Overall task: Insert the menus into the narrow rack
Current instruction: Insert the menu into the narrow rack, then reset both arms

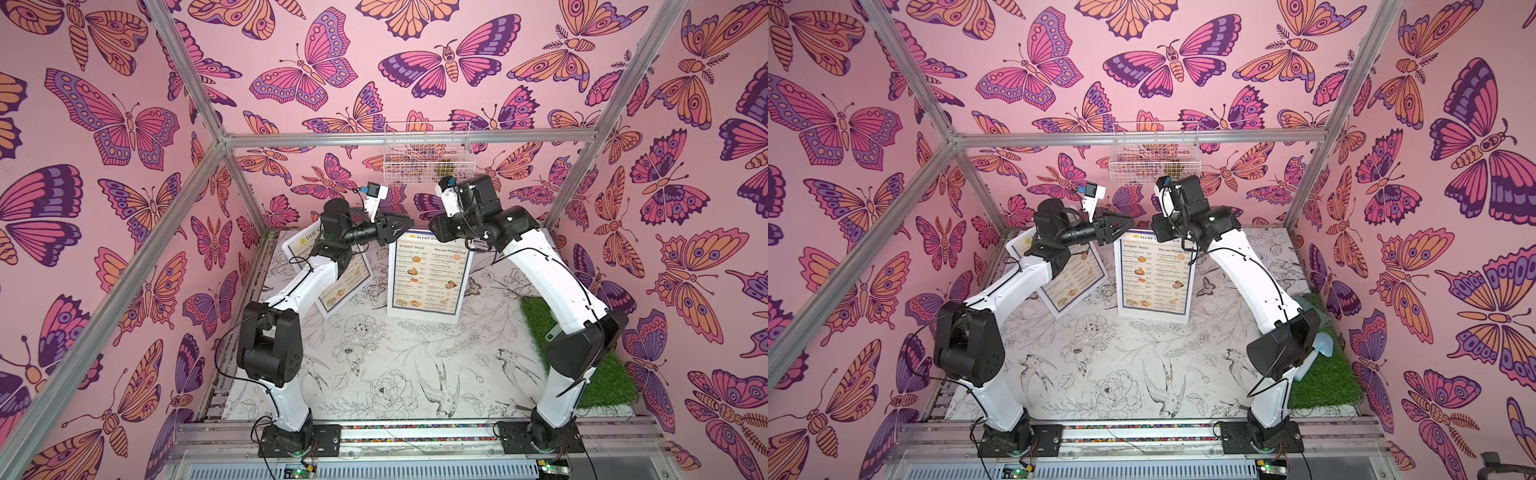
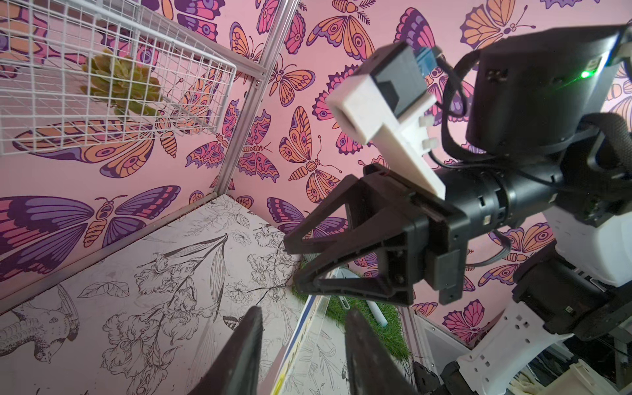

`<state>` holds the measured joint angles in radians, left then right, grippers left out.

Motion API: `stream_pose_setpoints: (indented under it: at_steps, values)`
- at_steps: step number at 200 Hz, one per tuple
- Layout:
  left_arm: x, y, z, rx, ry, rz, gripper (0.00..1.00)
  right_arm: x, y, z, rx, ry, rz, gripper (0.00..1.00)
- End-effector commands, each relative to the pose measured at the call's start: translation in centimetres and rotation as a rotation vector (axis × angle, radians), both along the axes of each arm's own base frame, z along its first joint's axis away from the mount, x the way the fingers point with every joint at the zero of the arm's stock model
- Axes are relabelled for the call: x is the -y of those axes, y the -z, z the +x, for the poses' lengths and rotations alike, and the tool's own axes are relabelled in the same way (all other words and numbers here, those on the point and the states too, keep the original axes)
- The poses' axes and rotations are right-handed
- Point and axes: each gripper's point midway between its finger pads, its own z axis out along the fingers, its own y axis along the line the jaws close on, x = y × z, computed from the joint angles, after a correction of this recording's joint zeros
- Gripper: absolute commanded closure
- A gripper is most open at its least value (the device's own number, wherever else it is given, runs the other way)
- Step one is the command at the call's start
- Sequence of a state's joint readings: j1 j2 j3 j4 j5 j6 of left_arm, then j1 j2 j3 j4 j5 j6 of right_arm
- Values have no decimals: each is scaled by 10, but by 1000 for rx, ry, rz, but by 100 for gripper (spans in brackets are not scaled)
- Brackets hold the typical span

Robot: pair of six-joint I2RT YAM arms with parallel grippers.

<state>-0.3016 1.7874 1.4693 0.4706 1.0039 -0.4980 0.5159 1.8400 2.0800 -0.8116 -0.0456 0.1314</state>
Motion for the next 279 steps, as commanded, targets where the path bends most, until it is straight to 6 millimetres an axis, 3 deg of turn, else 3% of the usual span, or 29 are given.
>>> stream_pose_setpoints:
  at_steps: [1,29,104,153,177,190,204,224,239,247,250,255,267,279]
  values:
    - [-4,-13,-7,49,-10,-4,57,0,-30,-5,65,1,46,56]
    - [-5,-13,-8,47,-13,-4,55,1,-32,-5,66,0,44,56]
    - [-9,-11,-8,50,-35,10,54,-4,2,-13,4,-12,30,57]
    - [-14,-10,-7,49,-59,12,53,-5,-8,-12,25,-13,40,57]
    - [-22,-12,-5,48,-113,22,51,-8,-2,-13,8,-23,46,57]
    - [-31,-13,-3,43,-176,49,48,-8,-12,-12,42,-32,50,56]
    - [-44,-17,-4,45,-266,87,42,-4,-36,-11,111,-28,57,55]
    - [-73,-20,-14,53,-446,167,30,11,-76,-13,215,-1,62,48]
    - [-101,-13,-25,36,-603,219,19,25,-92,-22,275,29,65,37]
    - [-116,-5,-31,12,-682,236,12,34,-93,-28,298,49,68,30]
    - [-122,-12,-41,26,-706,226,10,35,-87,-29,292,54,63,26]
    - [-129,-7,-48,16,-736,229,6,44,-98,-40,331,69,85,19]
    - [-143,12,-65,-28,-797,231,3,55,-83,-54,340,87,91,1]
    - [-156,38,-80,-77,-852,236,1,69,-66,-68,349,116,95,1]
